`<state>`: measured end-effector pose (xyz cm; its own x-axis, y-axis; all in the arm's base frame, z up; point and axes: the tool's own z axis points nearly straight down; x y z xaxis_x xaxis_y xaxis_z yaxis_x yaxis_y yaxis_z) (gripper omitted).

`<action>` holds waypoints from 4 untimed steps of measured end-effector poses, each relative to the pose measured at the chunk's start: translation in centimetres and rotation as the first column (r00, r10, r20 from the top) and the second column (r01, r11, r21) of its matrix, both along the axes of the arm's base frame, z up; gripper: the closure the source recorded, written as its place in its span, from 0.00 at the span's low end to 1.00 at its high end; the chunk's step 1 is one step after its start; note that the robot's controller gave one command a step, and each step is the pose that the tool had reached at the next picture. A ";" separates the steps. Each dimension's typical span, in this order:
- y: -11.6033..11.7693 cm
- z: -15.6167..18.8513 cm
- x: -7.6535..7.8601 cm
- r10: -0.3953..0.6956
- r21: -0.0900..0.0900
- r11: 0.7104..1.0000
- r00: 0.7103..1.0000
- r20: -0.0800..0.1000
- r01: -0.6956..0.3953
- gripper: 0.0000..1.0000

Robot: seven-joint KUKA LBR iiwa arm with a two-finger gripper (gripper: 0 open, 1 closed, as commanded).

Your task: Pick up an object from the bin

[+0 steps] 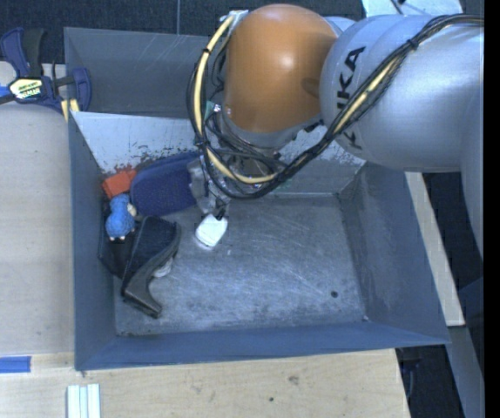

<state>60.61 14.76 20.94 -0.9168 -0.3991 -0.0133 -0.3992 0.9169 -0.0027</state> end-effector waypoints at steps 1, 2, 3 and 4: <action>6.9 -4.3 -3.6 -0.116 0.000 0.993 0.993 -0.016 0.116 1.00; 6.5 -4.1 -3.3 -0.122 -0.001 0.993 0.993 -0.010 0.122 0.00; 6.1 -11.8 -3.1 -0.458 0.003 0.889 0.889 -0.011 0.458 0.00; 6.0 -11.8 -2.7 -0.461 0.013 0.888 0.888 0.003 0.461 1.00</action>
Offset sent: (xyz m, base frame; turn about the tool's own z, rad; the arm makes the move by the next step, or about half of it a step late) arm -0.0342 0.0651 -0.0415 0.1223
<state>57.87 20.75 9.10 -0.9974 0.0681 -0.0215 0.0680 0.9977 0.0083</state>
